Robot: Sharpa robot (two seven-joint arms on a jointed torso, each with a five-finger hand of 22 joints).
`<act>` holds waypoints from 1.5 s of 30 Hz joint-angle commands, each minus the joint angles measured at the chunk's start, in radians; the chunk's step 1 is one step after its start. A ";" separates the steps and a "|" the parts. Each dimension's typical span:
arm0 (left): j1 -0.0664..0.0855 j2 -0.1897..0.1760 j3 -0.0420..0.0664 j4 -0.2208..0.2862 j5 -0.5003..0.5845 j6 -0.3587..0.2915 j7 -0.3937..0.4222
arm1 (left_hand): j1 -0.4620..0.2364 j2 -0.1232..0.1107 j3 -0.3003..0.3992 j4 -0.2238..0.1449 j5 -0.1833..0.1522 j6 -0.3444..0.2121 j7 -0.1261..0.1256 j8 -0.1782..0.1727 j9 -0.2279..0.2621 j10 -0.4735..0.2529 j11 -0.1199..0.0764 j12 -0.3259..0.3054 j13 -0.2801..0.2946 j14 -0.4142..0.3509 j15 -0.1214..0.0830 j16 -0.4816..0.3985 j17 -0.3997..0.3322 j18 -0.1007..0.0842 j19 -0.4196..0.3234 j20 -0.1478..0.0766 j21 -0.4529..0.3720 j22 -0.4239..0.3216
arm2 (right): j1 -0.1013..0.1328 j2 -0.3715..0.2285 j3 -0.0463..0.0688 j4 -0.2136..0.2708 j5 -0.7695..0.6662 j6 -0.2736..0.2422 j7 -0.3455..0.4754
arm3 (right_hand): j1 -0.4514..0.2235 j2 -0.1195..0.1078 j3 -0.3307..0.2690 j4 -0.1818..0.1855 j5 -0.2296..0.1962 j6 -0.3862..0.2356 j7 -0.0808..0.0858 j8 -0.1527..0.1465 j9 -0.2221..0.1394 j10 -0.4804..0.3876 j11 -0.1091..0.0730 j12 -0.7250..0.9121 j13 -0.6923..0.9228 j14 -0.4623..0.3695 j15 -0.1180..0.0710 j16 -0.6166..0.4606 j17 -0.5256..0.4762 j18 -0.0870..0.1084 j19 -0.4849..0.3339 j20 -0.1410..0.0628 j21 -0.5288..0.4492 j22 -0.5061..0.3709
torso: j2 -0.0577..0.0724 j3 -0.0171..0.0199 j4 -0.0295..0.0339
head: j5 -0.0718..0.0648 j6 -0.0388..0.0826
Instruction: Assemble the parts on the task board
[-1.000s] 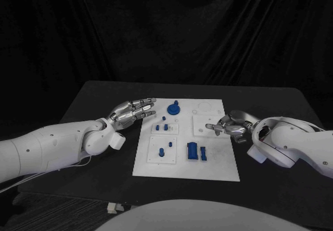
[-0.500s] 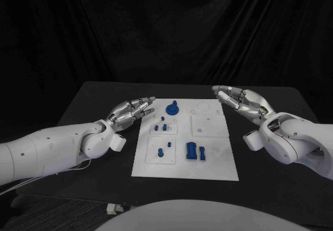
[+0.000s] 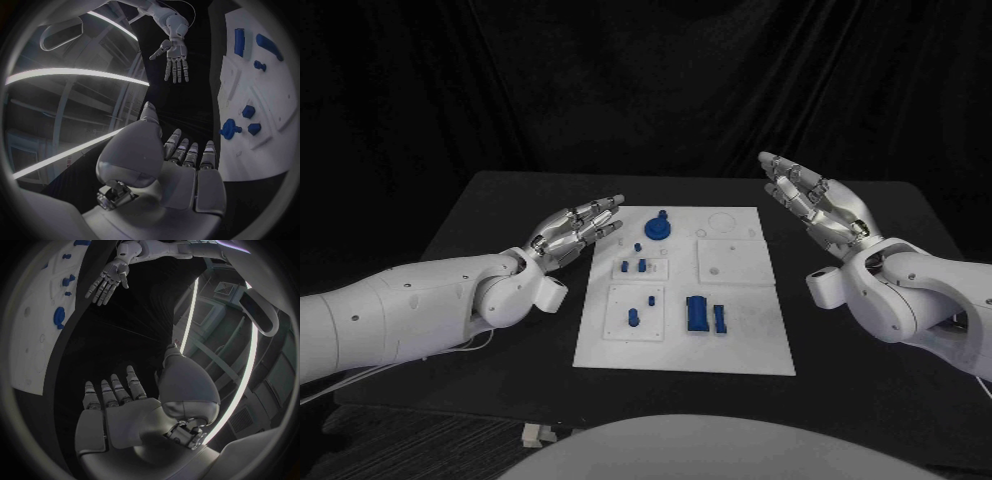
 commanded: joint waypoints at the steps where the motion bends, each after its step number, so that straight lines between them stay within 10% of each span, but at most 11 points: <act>1: -0.001 0.001 0.001 0.001 -0.001 -0.021 0.204 | 0.004 -0.005 0.010 -0.001 0.019 0.003 -0.001 -0.007 -0.001 0.001 -0.003 -0.002 -0.001 0.000 -0.005 -0.006 -0.001 0.019 0.000 -0.009 -0.005 -0.001 | -0.006 0.001 0.000 -0.006 0.023 0.029 0.046 | 0.002 0.024 0.010 0.000 0.001 0.000 0.011 0.003 -0.012 -0.002 0.010 0.012 -0.007 0.000 0.011 0.010 0.000 0.017 0.001 0.013 -0.005 0.003 | 0.003 0.0016 -0.0023 | 0.000 0.000; 2: -0.001 0.000 0.001 0.001 -0.005 -0.022 0.204 | 0.005 -0.004 0.012 -0.001 0.026 0.005 -0.001 -0.008 -0.001 0.002 -0.002 -0.002 -0.001 0.000 -0.004 -0.006 -0.001 0.019 0.000 -0.009 -0.005 -0.001 | -0.007 0.002 0.000 -0.008 0.023 0.028 0.047 | 0.003 0.028 0.012 0.000 0.001 0.002 0.013 0.004 -0.014 -0.002 0.012 0.014 -0.009 0.000 0.013 0.012 0.000 0.018 0.001 0.015 -0.004 0.004 | 0.004 0.0021 -0.0022 | -0.001 0.000; 3: 0.000 0.001 0.000 0.000 0.000 -0.005 0.000 | -0.410 -0.048 0.096 -0.091 -0.046 -0.097 -0.068 -0.062 -0.039 -0.058 -0.043 -0.088 -0.022 0.000 -0.057 -0.006 -0.001 -0.049 -0.006 -0.057 -0.011 -0.019 | -0.004 0.000 0.000 -0.004 0.005 0.002 0.007 | -0.354 0.070 0.056 -0.117 -0.092 -0.142 0.076 -0.052 -0.084 -0.085 -0.086 -0.062 -0.079 -0.047 -0.107 -0.042 -0.023 -0.052 -0.002 -0.083 -0.010 -0.036 | 0.001 0.0003 -0.0013 | 0.001 0.001; 5: 0.000 0.001 0.002 0.002 0.001 -0.012 -0.001 | -0.459 -0.055 0.107 -0.101 -0.050 -0.107 -0.068 -0.062 -0.039 -0.058 -0.043 -0.088 -0.022 0.000 -0.057 -0.006 -0.001 -0.049 -0.006 -0.066 -0.011 -0.019 | -0.007 0.004 0.005 -0.005 0.011 -0.005 0.006 | -0.525 0.070 0.130 -0.166 -0.092 -0.201 0.076 -0.052 -0.114 -0.085 -0.086 -0.092 -0.109 -0.047 -0.107 -0.042 -0.023 -0.079 -0.002 -0.121 -0.010 -0.036 | 0.000 0.0000 -0.0015 | 0.000 0.004; 6: 0.000 0.002 0.004 0.004 0.001 -0.019 -0.003 | -0.497 -0.059 0.115 -0.109 -0.057 -0.114 -0.068 -0.062 -0.039 -0.058 -0.043 -0.088 -0.022 0.000 -0.057 -0.006 -0.001 -0.049 -0.006 -0.071 -0.011 -0.019 | -0.009 0.007 0.008 -0.007 0.016 -0.012 0.004 | -0.600 0.070 0.130 -0.188 -0.092 -0.227 0.076 -0.052 -0.195 -0.085 -0.086 -0.174 -0.189 -0.047 -0.107 -0.042 -0.023 -0.159 -0.002 -0.139 -0.010 -0.036 | -0.001 -0.0002 -0.0017 | -0.001 0.008; 8: 0.000 0.004 0.009 0.009 0.004 -0.039 -0.006 | -0.564 -0.067 0.129 -0.124 -0.068 -0.131 -0.068 -0.062 -0.039 -0.058 -0.043 -0.088 -0.022 0.000 -0.057 -0.006 -0.001 -0.049 -0.006 -0.079 -0.011 -0.019 | -0.016 0.017 0.019 -0.010 0.031 -0.032 0.000 | -0.710 0.070 0.130 -0.221 -0.092 -0.268 0.076 -0.052 -0.195 -0.085 -0.086 -0.174 -0.189 -0.047 -0.107 -0.042 -0.023 -0.159 -0.002 -0.225 -0.010 -0.036 | -0.003 -0.0007 -0.0023 | -0.005 0.018; 17: -0.003 0.026 0.058 0.063 0.029 -0.246 -0.042 | -0.807 -0.156 0.181 -0.175 -0.108 -0.190 -0.068 -0.062 -0.039 -0.058 -0.043 -0.088 -0.022 0.000 -0.057 -0.006 -0.001 -0.077 -0.006 -0.105 -0.011 -0.019 | -0.088 0.109 0.126 -0.045 0.181 -0.234 -0.040 | -0.954 0.070 0.130 -0.296 -0.092 -0.357 0.076 -0.052 -0.195 -0.085 -0.086 -0.174 -0.189 -0.047 -0.107 -0.042 -0.023 -0.159 -0.002 -0.225 -0.010 -0.036 | -0.023 -0.0065 -0.0086 | -0.044 0.121; 18: -0.003 0.030 0.065 0.071 0.032 -0.278 -0.047 | -0.831 -0.156 0.186 -0.180 -0.112 -0.196 -0.068 -0.062 -0.039 -0.058 -0.043 -0.088 -0.022 0.000 -0.057 -0.006 -0.001 -0.076 -0.006 -0.180 -0.011 -0.019 | -0.096 0.121 0.139 -0.049 0.198 -0.258 -0.045 | -0.954 0.070 0.130 -0.296 -0.092 -0.357 0.076 -0.052 -0.195 -0.085 -0.086 -0.174 -0.189 -0.047 -0.107 -0.042 -0.023 -0.159 -0.002 -0.225 -0.010 -0.036 | -0.026 -0.0074 -0.0096 | -0.050 0.137; 20: -0.004 0.038 0.084 0.092 0.042 -0.357 -0.061 | -0.877 -0.156 0.196 -0.190 -0.119 -0.207 -0.068 -0.062 -0.039 -0.058 -0.043 -0.088 -0.022 0.000 -0.057 -0.006 -0.001 -0.088 -0.006 -0.180 -0.011 -0.019 | -0.114 0.144 0.166 -0.058 0.236 -0.309 -0.055 | -0.954 0.070 0.130 -0.296 -0.092 -0.357 0.076 -0.052 -0.195 -0.085 -0.086 -0.174 -0.189 -0.047 -0.107 -0.042 -0.023 -0.159 -0.002 -0.225 -0.010 -0.036 | -0.033 -0.0095 -0.0118 | -0.064 0.175; 28: -0.006 0.067 0.148 0.161 0.074 -0.625 -0.107 | -1.015 -0.156 0.225 -0.219 -0.197 -0.238 -0.068 -0.062 -0.039 -0.058 -0.043 -0.088 -0.022 0.000 -0.057 -0.006 -0.001 -0.162 -0.006 -0.180 -0.011 -0.019 | -0.143 0.181 0.208 -0.071 0.295 -0.388 -0.071 | -0.954 0.070 0.130 -0.296 -0.092 -0.357 0.076 -0.052 -0.195 -0.085 -0.086 -0.174 -0.189 -0.047 -0.107 -0.042 -0.023 -0.159 -0.002 -0.225 -0.010 -0.036 | -0.049 -0.0141 -0.0168 | -0.095 0.257; 45: -0.009 0.097 0.214 0.234 0.108 -0.903 -0.155 | -1.188 -0.156 0.296 -0.292 -0.197 -0.322 -0.068 -0.062 -0.039 -0.058 -0.043 -0.088 -0.022 0.000 -0.057 -0.006 -0.001 -0.162 -0.006 -0.180 -0.011 -0.019 | -0.143 0.181 0.209 -0.071 0.295 -0.389 -0.071 | -0.954 0.070 0.130 -0.296 -0.092 -0.357 0.076 -0.052 -0.195 -0.085 -0.086 -0.174 -0.189 -0.047 -0.107 -0.042 -0.023 -0.159 -0.002 -0.225 -0.010 -0.036 | -0.052 -0.0150 -0.0177 | -0.100 0.272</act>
